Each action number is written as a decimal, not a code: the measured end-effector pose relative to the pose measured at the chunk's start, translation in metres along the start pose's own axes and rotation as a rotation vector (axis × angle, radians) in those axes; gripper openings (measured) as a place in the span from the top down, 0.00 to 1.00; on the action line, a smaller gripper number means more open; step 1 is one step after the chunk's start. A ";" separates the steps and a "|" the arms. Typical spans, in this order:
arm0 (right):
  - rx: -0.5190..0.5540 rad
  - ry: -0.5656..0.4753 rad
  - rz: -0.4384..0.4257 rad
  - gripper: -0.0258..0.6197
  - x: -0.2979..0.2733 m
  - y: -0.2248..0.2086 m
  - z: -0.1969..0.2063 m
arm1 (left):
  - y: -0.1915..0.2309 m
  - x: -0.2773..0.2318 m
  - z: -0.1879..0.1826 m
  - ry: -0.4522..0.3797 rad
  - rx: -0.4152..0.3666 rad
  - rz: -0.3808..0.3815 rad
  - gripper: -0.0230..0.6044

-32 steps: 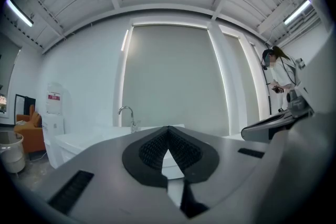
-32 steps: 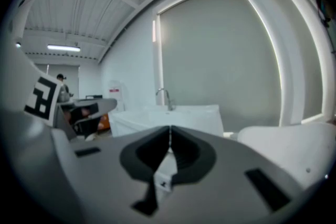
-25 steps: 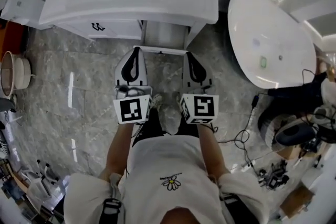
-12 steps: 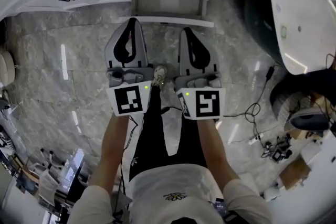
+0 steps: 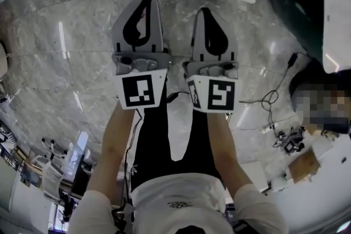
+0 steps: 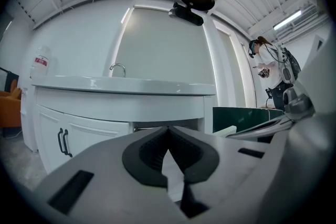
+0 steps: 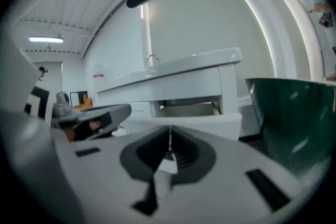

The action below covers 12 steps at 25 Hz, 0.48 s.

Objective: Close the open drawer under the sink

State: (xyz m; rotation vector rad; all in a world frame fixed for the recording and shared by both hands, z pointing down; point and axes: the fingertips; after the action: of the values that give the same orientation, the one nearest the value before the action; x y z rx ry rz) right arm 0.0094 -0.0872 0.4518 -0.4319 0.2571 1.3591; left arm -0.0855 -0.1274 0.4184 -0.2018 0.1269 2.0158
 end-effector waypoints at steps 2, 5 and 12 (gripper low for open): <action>-0.009 0.020 0.012 0.91 -0.001 -0.003 0.011 | 0.003 0.000 0.007 0.017 0.010 -0.006 0.93; -0.006 0.035 0.030 0.91 -0.005 -0.005 0.021 | 0.009 -0.002 0.013 0.030 0.022 -0.015 0.93; -0.002 0.086 0.033 0.91 -0.017 -0.003 0.039 | 0.019 -0.003 0.020 0.045 0.016 -0.026 0.93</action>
State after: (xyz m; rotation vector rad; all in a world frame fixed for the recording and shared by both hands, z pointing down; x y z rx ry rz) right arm 0.0066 -0.0856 0.4948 -0.4909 0.3352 1.3750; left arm -0.1029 -0.1349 0.4388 -0.2373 0.1677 1.9849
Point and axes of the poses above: the fingertips, and each gripper's own axes: x backward along the fingers, y to its left, z out of its underside, and after that the axes turned 8 degrees about y, right-handed
